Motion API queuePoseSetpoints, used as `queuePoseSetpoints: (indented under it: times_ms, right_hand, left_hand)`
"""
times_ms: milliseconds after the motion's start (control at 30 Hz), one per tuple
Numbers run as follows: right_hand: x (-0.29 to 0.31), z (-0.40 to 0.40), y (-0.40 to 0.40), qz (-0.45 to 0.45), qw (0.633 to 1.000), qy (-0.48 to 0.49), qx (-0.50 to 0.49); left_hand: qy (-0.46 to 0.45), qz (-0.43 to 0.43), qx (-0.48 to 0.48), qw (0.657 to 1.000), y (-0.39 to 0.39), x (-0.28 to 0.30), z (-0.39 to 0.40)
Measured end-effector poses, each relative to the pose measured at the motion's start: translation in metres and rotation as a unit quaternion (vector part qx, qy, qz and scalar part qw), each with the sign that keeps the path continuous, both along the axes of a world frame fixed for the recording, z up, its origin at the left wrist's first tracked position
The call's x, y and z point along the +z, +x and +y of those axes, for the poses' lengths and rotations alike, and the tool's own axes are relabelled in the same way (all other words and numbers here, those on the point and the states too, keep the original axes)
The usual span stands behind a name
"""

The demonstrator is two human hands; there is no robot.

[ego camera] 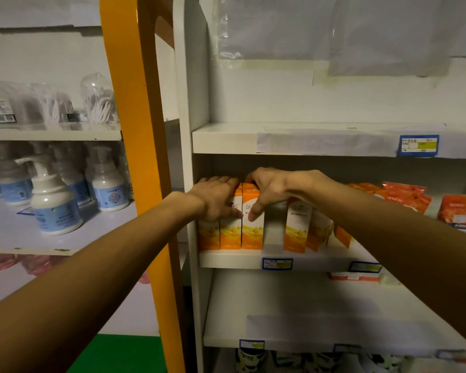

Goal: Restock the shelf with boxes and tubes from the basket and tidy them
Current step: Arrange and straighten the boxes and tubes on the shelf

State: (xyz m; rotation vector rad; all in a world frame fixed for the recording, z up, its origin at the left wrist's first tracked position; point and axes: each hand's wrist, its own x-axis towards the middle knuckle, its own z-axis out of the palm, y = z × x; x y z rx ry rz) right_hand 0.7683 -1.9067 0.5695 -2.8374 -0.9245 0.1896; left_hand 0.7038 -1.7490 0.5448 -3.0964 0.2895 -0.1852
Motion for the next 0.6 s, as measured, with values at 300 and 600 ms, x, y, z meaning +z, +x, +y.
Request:
queuePoseSetpoints:
  times_ms: [300, 600]
  right_hand:
    - [-0.0069, 0.0022, -0.0035, -0.043, 0.999, -0.015, 0.003]
    - [-0.0091, -0.0002, -0.0076, -0.061, 0.997, -0.046, -0.008]
  left_hand:
    - [0.009, -0.001, -0.009, 1.000, -0.0018, -0.0024, 0.0012]
    - [0.001, 0.013, -0.008, 1.000, -0.0029, -0.0020, 0.0016]
